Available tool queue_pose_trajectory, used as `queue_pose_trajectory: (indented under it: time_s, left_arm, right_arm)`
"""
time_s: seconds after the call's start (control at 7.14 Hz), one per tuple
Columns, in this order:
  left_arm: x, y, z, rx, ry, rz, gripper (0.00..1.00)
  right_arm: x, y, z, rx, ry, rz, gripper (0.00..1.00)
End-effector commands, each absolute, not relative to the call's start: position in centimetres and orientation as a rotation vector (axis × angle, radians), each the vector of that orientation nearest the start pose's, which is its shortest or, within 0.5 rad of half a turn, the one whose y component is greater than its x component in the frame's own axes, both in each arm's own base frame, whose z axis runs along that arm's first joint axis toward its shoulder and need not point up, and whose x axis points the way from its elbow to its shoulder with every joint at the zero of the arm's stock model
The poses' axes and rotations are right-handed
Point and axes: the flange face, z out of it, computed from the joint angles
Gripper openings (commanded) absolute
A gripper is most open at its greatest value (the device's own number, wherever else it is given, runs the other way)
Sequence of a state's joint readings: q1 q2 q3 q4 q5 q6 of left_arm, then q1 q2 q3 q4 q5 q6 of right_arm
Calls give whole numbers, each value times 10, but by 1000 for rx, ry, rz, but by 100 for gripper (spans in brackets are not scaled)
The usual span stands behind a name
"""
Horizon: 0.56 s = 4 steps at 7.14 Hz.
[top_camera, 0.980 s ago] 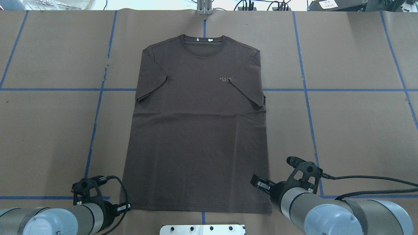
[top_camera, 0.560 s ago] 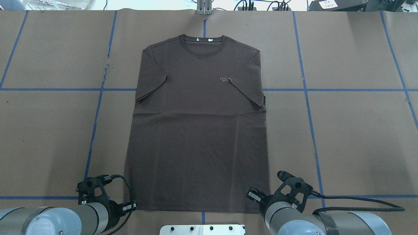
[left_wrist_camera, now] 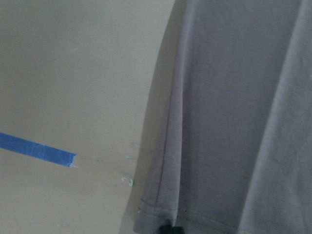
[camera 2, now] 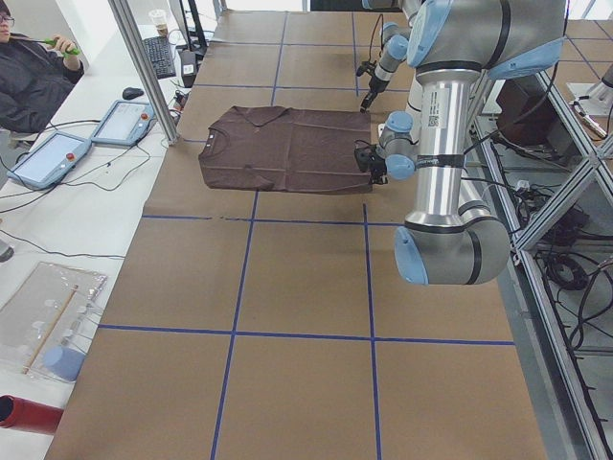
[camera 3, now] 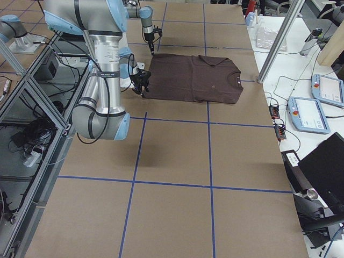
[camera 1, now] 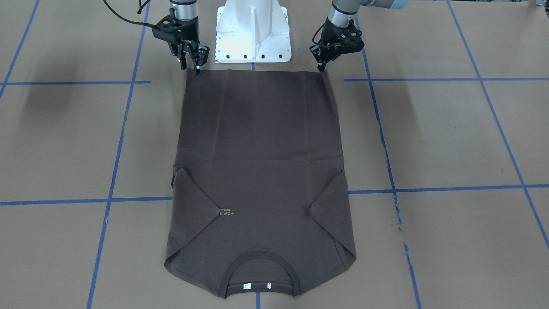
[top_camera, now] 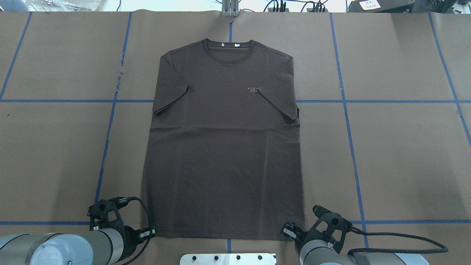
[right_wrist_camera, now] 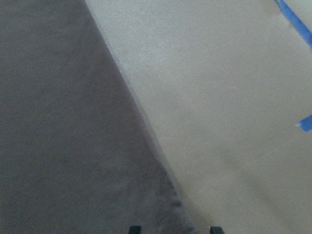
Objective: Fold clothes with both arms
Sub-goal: 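Grasp the hem corners nearest the robot with both grippers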
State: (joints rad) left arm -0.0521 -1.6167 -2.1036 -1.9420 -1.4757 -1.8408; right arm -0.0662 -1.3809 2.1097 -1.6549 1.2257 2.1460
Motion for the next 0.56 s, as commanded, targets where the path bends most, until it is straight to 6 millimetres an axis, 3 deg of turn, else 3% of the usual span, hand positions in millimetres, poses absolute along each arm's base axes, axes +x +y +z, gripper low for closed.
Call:
queue_pose_trajectory:
  time_s: [0.0,0.14,0.28,0.42]
  left_arm:
    - [478,-168,349,-16,959,-342,0]
    - [478,-168,349,-16,959,-342,0]
    - [478,-169,349,-15,958,-344,0]
    - [478,-168,349,-16,958,-342,0]
  right_arm:
    - [-522,-132,339,128,-714,598,52]
    - [-523,-131,337,127,-717,599,45]
    - [-523,-131,335,123,-721,606,27]
    - [-523,-131,335,113,-725,631,0]
